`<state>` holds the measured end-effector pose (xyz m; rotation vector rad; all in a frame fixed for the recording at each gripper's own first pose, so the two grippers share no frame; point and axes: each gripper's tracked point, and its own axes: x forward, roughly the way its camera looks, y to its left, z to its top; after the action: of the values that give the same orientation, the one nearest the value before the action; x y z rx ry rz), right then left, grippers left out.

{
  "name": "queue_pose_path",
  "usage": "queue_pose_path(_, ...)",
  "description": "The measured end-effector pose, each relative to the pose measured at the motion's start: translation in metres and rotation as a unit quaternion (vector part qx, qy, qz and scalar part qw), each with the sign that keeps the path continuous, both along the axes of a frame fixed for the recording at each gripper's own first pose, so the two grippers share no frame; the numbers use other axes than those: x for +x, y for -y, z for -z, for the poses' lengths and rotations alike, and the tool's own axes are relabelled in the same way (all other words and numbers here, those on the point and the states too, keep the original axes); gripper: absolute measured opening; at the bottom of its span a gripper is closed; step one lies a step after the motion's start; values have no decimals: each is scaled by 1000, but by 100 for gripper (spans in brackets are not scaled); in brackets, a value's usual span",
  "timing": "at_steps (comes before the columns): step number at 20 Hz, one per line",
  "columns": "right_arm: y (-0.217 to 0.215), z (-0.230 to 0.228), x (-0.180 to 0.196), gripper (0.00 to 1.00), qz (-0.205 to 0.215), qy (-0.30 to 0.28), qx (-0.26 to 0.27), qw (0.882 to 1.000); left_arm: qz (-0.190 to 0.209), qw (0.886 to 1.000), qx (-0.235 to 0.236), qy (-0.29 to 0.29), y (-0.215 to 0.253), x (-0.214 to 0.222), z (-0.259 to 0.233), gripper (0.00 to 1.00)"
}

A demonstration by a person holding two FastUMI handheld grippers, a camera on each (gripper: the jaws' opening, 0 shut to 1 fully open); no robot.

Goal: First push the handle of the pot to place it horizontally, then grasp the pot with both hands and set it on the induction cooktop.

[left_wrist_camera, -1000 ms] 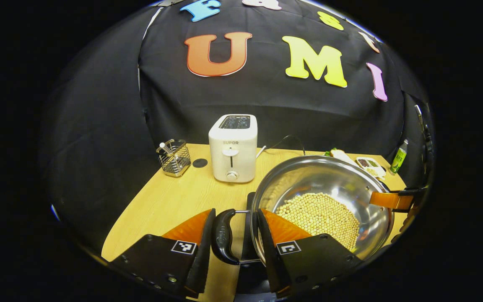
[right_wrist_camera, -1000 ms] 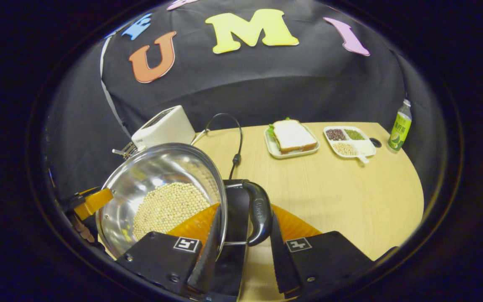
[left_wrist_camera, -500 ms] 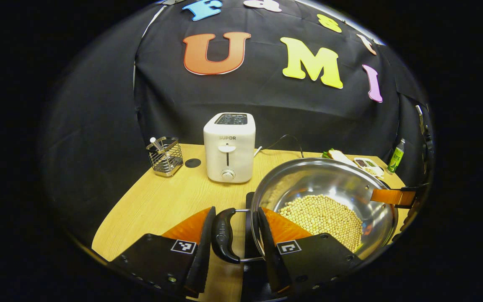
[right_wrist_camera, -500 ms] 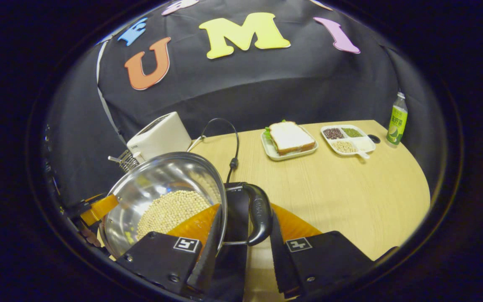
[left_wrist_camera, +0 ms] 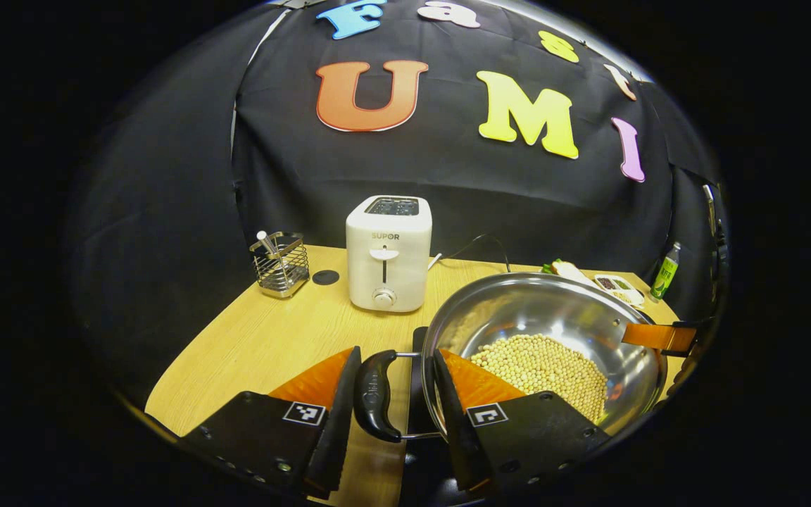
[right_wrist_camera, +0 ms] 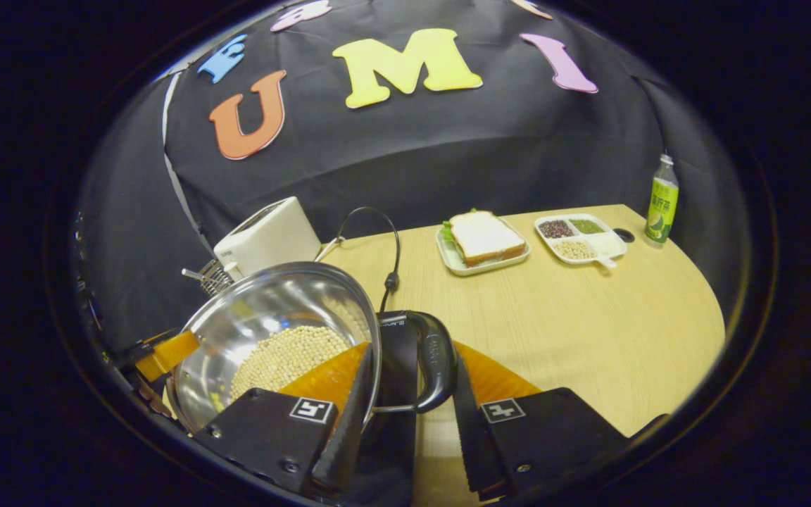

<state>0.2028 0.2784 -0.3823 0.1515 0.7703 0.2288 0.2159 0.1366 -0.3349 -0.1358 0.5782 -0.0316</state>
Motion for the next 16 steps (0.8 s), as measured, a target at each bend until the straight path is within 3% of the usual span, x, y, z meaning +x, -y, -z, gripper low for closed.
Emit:
queue_pose_path(3, 1, -1, 3, 65, -6, 9, -7, 1000, -12, 1000, -4, 6, -2, -1, -2, 60)
queue_pose_path(4, 3, -5, 4, 67, -7, 22, -13, 1000, -24, 1000, -11, 7, -3, -2, -4, 52)
queue_pose_path(5, 4, -9, 3, 67, -10, 35, -21, 999, -33, 999, -18, 15, -5, -3, -10, 63)
queue_pose_path(7, 9, -24, -1, 71, -9, 64, -28, 998, -44, 998, -27, 35, -9, -7, -23, 67)
queue_pose_path(8, 9, -33, -4, 72, -12, 78, -22, 997, -48, 998, -29, 41, -10, -13, -31, 79)
queue_pose_path(12, 25, -57, -26, 94, -10, 114, -7, 993, -57, 996, -25, 59, -5, -35, -55, 89)
queue_pose_path(16, 47, -82, -53, 94, -12, 154, -9, 988, -34, 996, -6, 83, 14, -63, -80, 93)
